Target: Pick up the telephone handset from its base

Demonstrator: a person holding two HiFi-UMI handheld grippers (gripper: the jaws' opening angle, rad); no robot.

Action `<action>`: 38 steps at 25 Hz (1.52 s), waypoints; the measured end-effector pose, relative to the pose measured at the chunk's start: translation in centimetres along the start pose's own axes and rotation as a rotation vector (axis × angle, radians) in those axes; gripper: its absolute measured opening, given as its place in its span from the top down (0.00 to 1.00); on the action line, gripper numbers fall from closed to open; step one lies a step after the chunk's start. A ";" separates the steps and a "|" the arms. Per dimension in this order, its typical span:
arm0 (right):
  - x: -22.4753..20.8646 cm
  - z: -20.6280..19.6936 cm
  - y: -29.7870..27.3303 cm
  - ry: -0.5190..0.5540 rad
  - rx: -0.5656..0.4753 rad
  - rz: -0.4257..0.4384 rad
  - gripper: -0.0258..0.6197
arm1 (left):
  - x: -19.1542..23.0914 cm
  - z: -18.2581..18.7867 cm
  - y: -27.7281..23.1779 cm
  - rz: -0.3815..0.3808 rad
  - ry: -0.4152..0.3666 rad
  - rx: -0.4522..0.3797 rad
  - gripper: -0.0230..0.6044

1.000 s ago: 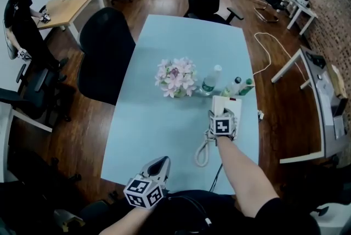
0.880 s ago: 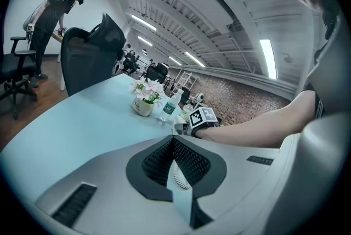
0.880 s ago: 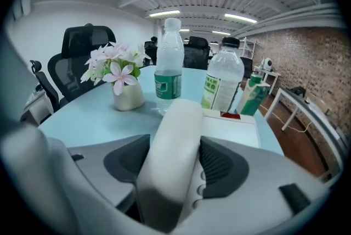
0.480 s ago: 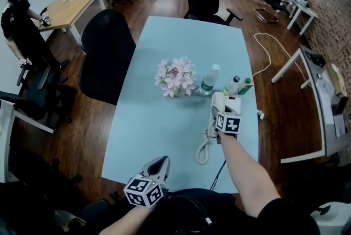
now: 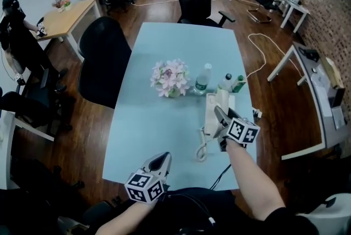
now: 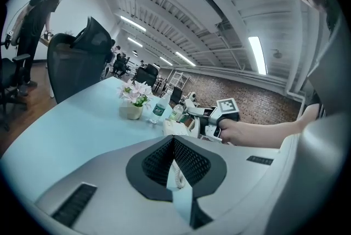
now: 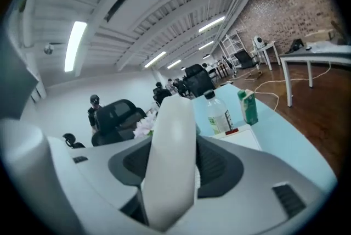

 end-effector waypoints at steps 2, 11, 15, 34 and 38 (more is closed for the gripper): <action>1.5 0.4 2.5 -0.019 -0.028 0.060 0.58 | -0.3 0.2 -0.2 -0.013 -0.013 0.002 0.96; 6.9 -0.8 13.2 0.043 -0.104 0.250 0.58 | -2.2 0.1 -0.9 -0.078 -0.058 0.044 0.96; 7.4 -3.2 15.8 0.044 -0.074 0.270 0.58 | -2.7 0.2 -1.1 -0.095 -0.074 0.058 0.96; 7.6 -6.1 17.0 0.010 -0.046 0.273 0.59 | -2.8 -0.4 0.7 -0.107 -0.086 0.037 0.96; 7.9 -6.0 16.7 0.010 -0.052 0.270 0.59 | -3.0 -0.5 1.0 -0.102 -0.080 0.036 0.96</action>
Point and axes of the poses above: the fingertips, and each gripper's own axes: y backward along the fingers, x to its left, z out of its top, the point moved 9 cm from there along y, backward along the fingers, and after that the axes turned 6 degrees about -x, right-handed, at the moved point
